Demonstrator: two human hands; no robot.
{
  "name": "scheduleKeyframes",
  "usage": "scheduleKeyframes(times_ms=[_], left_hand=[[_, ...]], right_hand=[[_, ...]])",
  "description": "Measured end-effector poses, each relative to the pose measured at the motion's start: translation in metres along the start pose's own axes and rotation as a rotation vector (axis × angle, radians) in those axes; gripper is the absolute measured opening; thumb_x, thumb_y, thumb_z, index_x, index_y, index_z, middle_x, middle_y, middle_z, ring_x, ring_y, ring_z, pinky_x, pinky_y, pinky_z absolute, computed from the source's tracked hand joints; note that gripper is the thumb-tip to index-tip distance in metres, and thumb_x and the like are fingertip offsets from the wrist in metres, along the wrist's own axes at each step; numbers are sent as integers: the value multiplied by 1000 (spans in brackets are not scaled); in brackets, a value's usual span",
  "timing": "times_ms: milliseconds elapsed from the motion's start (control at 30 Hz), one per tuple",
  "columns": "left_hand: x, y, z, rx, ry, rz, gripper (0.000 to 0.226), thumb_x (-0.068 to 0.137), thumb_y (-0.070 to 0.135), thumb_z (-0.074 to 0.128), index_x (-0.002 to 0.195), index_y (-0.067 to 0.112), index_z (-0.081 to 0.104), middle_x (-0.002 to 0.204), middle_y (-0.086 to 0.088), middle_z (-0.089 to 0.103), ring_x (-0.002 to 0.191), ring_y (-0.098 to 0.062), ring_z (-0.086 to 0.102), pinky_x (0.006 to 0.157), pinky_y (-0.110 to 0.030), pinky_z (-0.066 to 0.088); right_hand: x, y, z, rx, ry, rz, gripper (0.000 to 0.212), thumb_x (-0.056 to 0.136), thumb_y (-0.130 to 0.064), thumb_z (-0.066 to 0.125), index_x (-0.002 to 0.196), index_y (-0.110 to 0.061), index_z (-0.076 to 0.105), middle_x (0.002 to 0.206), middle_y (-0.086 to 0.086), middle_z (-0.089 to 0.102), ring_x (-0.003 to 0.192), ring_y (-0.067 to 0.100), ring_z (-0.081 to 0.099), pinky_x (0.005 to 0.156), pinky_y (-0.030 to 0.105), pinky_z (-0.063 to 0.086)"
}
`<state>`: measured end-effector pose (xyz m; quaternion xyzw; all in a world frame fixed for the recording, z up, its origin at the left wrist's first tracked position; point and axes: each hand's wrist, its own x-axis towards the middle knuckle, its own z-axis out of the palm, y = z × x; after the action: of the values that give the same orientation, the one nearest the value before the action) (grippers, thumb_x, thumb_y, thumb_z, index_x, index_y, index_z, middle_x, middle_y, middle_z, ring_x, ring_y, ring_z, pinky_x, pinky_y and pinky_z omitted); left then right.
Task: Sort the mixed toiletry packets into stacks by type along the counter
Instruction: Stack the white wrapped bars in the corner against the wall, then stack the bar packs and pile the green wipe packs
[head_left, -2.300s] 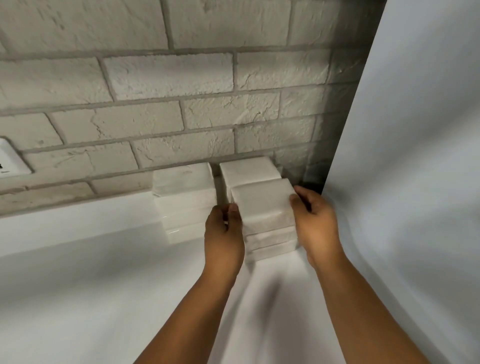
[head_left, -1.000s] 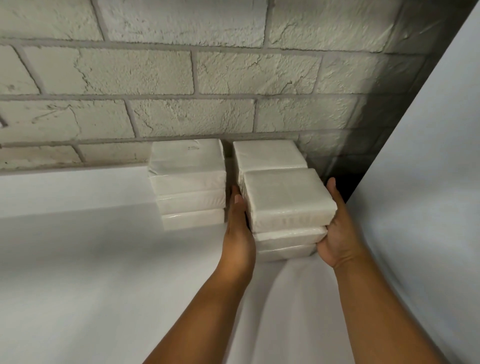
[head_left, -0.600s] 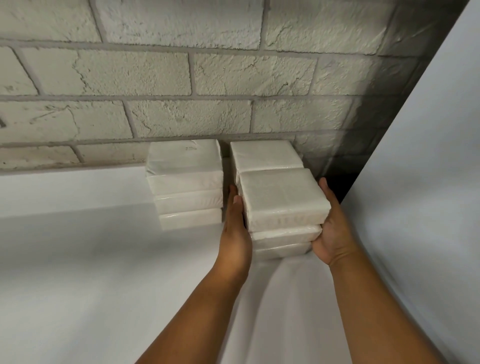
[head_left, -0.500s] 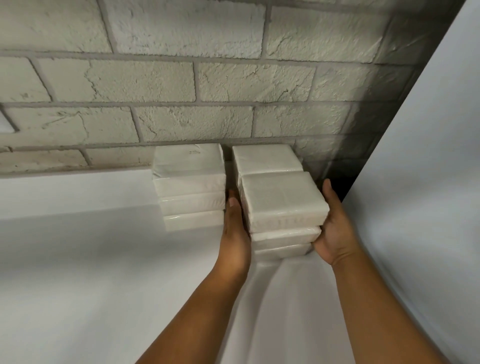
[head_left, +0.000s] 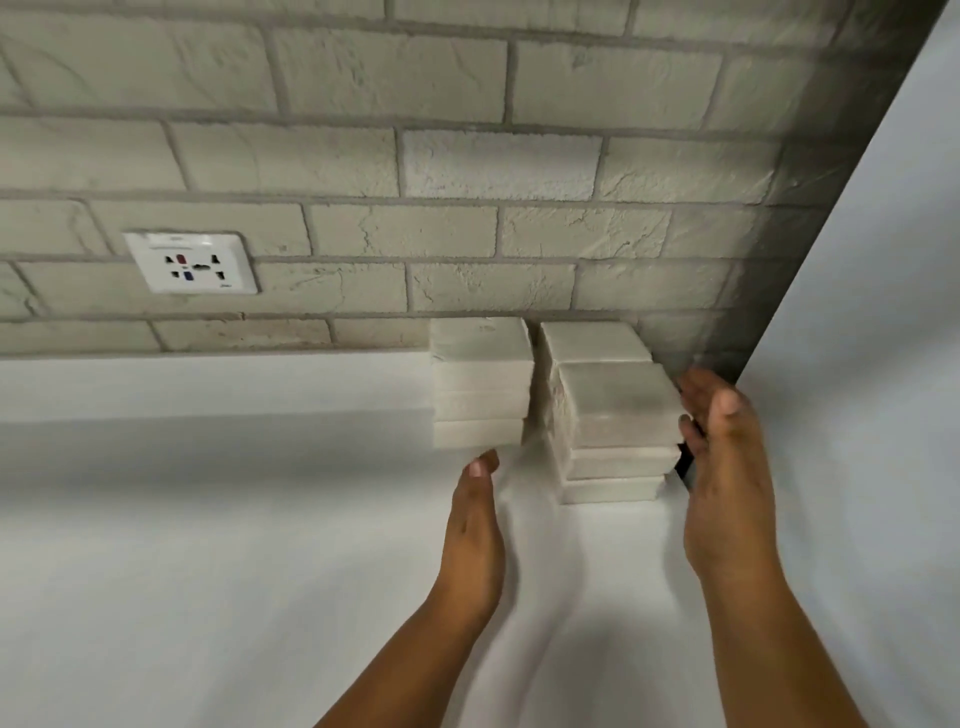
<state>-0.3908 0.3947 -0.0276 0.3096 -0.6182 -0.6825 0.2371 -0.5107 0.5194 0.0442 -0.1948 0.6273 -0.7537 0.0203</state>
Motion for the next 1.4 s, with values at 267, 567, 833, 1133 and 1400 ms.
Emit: scheduleKeyframes(times_ms=[267,567,833,1133,1400], left_hand=[[-32,23,-96,43,239,88,52,94,61,21,126,34,52,132,11,52,124,-7,47,113,-43,34],[-71,40,-259,0,499,79,44,99,53,23,122,30,53,131,7,53,122,-11,48,110,-44,36],[-82,49,-428,-13,602,40,45,99,51,27,124,24,54,131,3,54,122,-14,48,111,-45,35],[-53,60,-579,28,634,8,31,97,44,41,118,24,54,117,3,58,108,-17,54,97,-36,41],[11,76,-679,131,533,-65,20,84,45,54,94,28,58,106,0,66,101,-18,62,97,-41,48]], right_hand=[[-87,-9,111,27,-174,276,29,95,-43,46,115,-27,59,119,-5,62,114,12,56,107,38,40],[-177,-12,254,-39,-467,410,37,94,-50,45,122,-27,55,122,-6,59,112,12,56,101,35,44],[-259,-9,391,-24,-559,502,32,92,-50,49,114,-28,57,116,-5,60,108,15,58,96,36,45],[-308,29,521,-30,-591,529,8,94,-31,56,98,-27,61,109,0,65,101,20,62,87,33,50],[-277,67,640,-213,-601,404,4,87,-27,61,86,-25,65,99,3,69,89,21,65,82,40,52]])
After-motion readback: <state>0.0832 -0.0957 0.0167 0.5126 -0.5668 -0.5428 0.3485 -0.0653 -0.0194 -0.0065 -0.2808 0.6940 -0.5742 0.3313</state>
